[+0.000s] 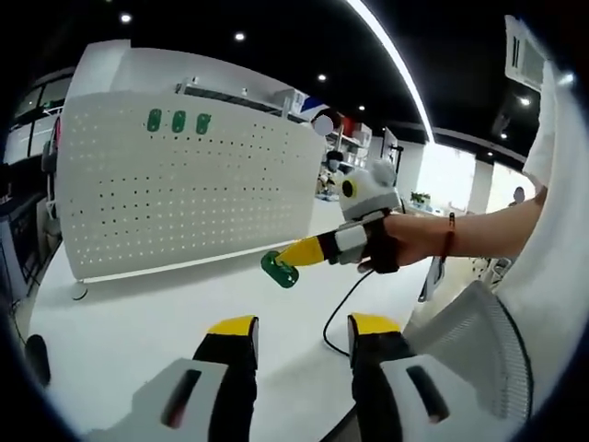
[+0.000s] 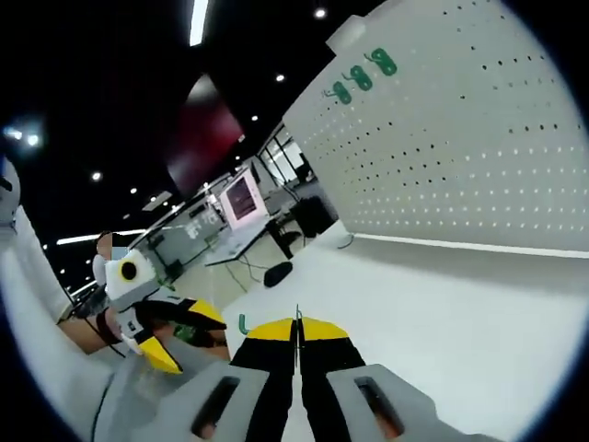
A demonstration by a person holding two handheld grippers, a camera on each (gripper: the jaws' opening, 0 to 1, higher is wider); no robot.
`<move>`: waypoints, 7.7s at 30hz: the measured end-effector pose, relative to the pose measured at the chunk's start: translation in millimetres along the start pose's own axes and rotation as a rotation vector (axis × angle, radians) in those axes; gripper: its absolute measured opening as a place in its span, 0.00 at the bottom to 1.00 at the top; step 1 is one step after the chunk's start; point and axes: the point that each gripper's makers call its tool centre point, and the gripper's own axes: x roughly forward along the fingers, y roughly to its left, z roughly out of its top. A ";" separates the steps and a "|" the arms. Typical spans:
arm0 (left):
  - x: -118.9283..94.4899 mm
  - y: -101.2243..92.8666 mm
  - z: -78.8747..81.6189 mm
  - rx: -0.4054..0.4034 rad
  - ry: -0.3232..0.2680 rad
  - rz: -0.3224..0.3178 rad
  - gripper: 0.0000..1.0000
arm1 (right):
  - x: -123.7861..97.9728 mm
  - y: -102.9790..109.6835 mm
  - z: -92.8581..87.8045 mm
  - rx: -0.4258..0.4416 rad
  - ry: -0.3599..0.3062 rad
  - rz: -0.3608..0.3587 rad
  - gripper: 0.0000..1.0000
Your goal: Insert the hook assembly into the mounting plate slot until the hook locks in place.
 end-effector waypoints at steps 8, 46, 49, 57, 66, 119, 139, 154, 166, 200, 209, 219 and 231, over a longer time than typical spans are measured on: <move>0.7 3.5 -0.9 -0.001 0.002 0.022 0.38 | -5.4 8.1 -10.2 0.024 0.010 0.035 0.00; -4.8 0.7 24.5 -0.166 -0.144 -0.012 0.13 | -8.3 71.7 -4.0 0.106 -0.050 0.332 0.00; -4.3 0.2 23.4 -0.168 -0.137 -0.016 0.13 | -8.3 72.1 -3.4 0.101 -0.051 0.336 0.00; -1.6 -7.2 25.8 -0.212 -0.145 -0.059 0.09 | -11.3 78.2 4.2 0.126 -0.077 0.383 0.00; -2.4 -14.1 31.5 -0.255 -0.175 -0.118 0.06 | -12.0 89.7 0.0 0.143 -0.051 0.439 0.00; -15.0 21.8 39.7 -0.425 -0.296 -0.004 0.02 | -7.4 105.3 9.9 0.007 -0.079 0.363 0.10; -18.1 38.1 33.4 -0.366 -0.262 0.130 0.02 | 20.0 100.7 12.7 -0.197 -0.017 0.138 0.06; -19.8 45.2 39.3 -0.331 -0.292 0.198 0.02 | 31.1 88.1 11.4 -0.332 -0.006 -0.057 0.04; -19.2 44.0 39.3 -0.303 -0.287 0.219 0.02 | 33.7 82.0 11.4 -0.331 -0.013 -0.127 0.02; -14.3 45.2 38.6 -0.332 -0.293 0.230 0.02 | 37.7 76.8 11.3 -0.386 0.030 -0.176 0.01; -11.6 43.3 37.8 -0.336 -0.293 0.223 0.02 | 35.6 75.6 11.6 -0.420 0.044 -0.207 0.00; -9.0 40.7 37.6 -0.255 -0.244 0.232 0.02 | 33.4 72.8 8.3 -0.390 0.060 -0.210 0.01; -5.6 39.8 39.0 -0.251 -0.261 0.219 0.02 | 31.2 69.7 10.3 -0.385 0.053 -0.253 0.00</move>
